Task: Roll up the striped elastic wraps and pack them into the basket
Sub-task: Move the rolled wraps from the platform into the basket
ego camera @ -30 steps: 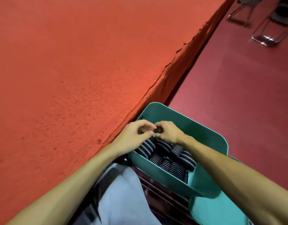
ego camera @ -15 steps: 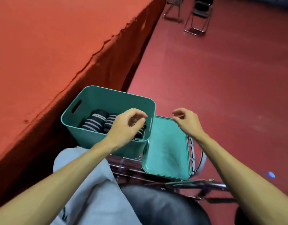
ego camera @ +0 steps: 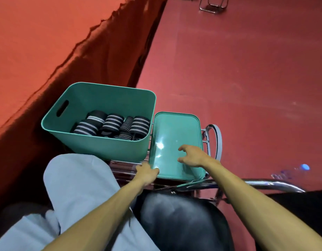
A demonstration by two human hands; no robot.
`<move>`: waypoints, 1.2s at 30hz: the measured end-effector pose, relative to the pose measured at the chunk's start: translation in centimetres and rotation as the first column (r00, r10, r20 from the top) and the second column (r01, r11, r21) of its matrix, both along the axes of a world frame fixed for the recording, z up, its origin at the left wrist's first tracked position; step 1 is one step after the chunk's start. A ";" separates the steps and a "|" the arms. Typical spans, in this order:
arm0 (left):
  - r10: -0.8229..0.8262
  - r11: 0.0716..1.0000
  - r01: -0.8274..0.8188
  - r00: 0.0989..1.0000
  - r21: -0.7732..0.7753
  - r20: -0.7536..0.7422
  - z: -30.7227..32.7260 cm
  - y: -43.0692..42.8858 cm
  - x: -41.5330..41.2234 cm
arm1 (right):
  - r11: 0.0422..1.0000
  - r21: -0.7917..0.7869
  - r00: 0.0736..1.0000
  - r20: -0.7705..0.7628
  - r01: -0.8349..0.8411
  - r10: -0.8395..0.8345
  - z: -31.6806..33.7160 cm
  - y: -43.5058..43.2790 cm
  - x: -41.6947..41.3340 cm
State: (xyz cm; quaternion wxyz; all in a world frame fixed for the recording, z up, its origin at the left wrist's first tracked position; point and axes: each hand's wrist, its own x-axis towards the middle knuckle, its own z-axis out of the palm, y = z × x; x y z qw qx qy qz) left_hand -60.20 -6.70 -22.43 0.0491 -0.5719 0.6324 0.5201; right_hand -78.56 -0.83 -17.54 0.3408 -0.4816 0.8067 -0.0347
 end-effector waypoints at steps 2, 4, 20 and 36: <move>0.180 0.980 -0.174 0.982 0.098 -0.059 -1.5 -0.7 -0.6 | 0.999 0.043 0.999 0.021 -0.025 0.024 -0.5 -0.1 -0.1; 0.333 0.934 -0.306 0.933 0.186 -0.136 -1.5 -0.8 -1.2 | 0.996 0.073 0.998 0.037 -0.050 0.047 -0.8 -0.3 -0.2; 0.330 0.944 -0.251 0.714 0.214 -0.617 9.2 0.2 -7.2 | 0.979 -0.174 0.970 -0.234 -0.104 0.062 3.0 2.8 0.5; -0.102 0.881 -0.266 0.699 -0.390 -0.708 25.3 -8.0 -0.9 | 0.211 -0.920 0.914 0.256 0.330 -0.314 17.5 -3.4 3.5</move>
